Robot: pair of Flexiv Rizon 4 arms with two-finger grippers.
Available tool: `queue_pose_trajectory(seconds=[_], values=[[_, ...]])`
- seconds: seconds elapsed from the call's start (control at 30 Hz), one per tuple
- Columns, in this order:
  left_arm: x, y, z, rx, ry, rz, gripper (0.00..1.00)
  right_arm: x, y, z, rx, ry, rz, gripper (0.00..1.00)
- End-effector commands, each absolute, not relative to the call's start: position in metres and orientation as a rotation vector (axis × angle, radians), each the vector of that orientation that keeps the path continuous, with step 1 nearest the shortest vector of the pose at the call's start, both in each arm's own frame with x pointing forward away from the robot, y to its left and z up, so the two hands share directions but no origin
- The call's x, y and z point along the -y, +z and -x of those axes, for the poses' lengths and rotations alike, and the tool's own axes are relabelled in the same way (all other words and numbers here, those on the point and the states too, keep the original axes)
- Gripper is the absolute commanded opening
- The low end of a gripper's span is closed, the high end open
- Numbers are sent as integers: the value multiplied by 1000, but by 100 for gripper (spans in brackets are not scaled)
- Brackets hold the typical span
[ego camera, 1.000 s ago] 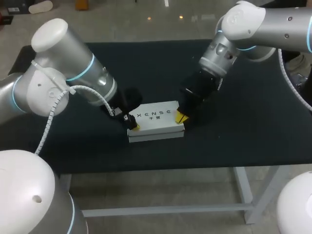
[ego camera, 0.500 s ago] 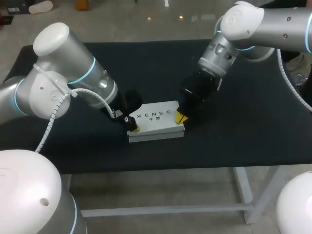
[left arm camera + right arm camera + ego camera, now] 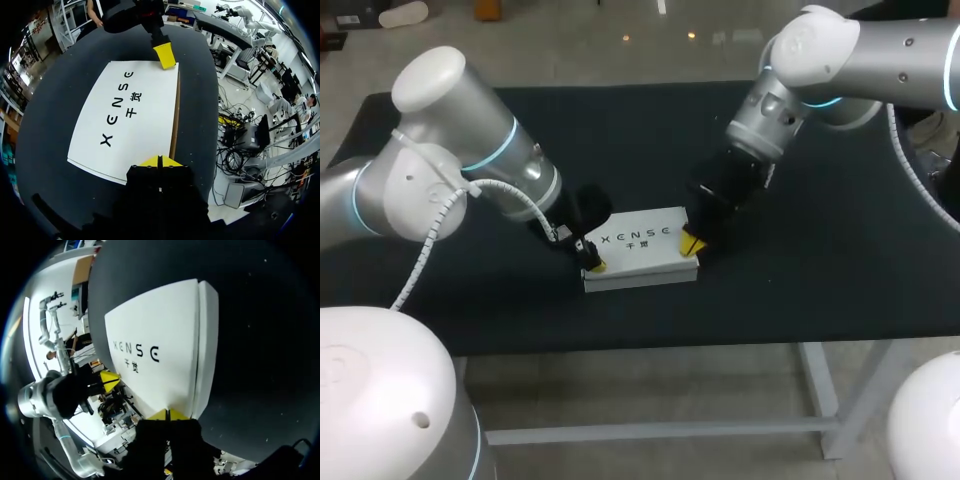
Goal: Assemble the packaging by folding the flat box into shape, placing the metal phone stand inside, and closing the box properly
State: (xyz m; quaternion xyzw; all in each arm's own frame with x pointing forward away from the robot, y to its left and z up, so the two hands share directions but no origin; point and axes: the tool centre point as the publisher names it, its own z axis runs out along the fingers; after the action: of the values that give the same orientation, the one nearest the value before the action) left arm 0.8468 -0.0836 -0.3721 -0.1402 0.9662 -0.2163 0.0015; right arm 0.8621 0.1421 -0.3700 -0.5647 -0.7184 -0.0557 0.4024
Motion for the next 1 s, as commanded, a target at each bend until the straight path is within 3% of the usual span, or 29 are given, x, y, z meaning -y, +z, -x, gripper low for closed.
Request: queue_pose_trajectory(seconds=[0.03,1.0], values=[[84,-376,-849,-3035,-673,444,0,-143,-385,-864,1809,-150,1422,0],[85,-372,-849,-3019,-657,417,0,-146,-376,-859,1873,-219,1429,0]])
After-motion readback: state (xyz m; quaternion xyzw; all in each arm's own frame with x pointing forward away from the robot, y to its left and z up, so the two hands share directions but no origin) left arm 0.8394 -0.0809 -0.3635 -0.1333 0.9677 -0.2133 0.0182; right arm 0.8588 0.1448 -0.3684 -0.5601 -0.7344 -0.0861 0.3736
